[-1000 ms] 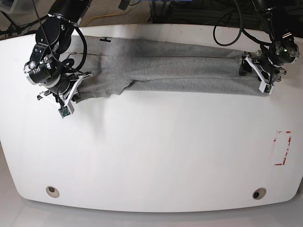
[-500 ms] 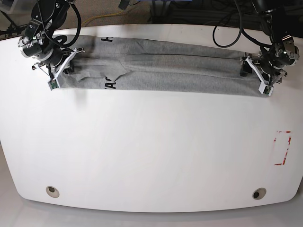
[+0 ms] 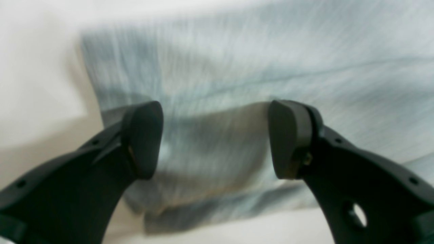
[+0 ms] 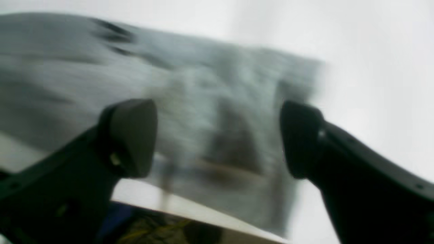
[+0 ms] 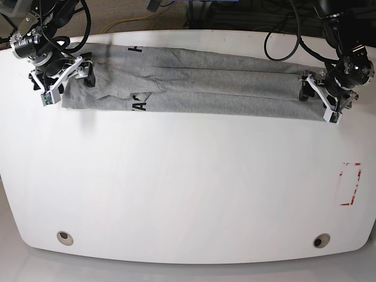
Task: Fold the T-shirt properly
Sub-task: 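Grasp the folded strip's ends with both grippers and straighten it, then hold the strip ends with both grippers and pull it taut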
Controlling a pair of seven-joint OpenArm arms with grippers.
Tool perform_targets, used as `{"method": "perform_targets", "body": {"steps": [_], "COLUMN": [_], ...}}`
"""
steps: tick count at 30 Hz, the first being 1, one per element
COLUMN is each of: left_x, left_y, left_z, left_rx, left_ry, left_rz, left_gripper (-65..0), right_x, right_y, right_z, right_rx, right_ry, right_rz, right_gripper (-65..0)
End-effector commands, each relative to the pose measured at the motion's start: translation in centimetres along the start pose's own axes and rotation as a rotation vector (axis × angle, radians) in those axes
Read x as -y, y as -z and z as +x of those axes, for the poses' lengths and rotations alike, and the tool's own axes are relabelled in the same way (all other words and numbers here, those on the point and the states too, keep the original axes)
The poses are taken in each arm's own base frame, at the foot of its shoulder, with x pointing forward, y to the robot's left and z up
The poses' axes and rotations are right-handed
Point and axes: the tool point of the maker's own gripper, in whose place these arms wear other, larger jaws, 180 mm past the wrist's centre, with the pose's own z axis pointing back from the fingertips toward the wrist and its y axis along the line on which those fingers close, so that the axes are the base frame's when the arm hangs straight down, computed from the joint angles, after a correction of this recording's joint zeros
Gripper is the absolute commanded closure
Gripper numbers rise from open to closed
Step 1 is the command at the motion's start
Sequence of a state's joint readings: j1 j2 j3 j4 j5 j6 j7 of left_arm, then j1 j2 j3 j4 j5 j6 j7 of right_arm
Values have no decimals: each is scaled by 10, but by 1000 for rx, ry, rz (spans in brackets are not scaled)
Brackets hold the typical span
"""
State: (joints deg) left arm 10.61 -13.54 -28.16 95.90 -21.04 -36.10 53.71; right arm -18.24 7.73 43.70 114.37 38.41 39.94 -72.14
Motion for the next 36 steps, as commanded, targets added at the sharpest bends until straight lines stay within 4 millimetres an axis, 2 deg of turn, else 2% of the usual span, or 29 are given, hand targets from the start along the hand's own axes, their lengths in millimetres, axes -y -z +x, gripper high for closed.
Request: {"method": "perform_targets", "body": {"steps": [1, 5, 9, 15, 18, 22, 36], "left_x": [-8, -13, -28, -52, -57, -65, -72], "left_y": [-17, -33, -47, -53, -46, -36, -22], "left_z": [31, 41, 40, 30, 15, 1, -29], "left_rx": [124, 180, 215, 217, 180, 145, 73], "left_ry": [-11, -80, -168, -231, -277, -329, -412], "left_rz": [5, -18, -18, 4, -4, -16, -26], "left_gripper": [-450, -451, -456, -575, -582, -582, -581], "right_x": [-13, -35, -38, -44, -46, -42, -40], "right_y": [-2, 16, 33, 55, 68, 75, 78], "right_z": [6, -9, -33, -54, -57, -56, -45], "right_rx": [42, -1, -85, -137, -166, -192, -174], "right_ry": [14, 58, 93, 123, 109, 77, 66], "right_rz": [81, 201, 225, 251, 253, 220, 217], "right_gripper": [-468, -438, -439, -439, -439, -439, -434]}}
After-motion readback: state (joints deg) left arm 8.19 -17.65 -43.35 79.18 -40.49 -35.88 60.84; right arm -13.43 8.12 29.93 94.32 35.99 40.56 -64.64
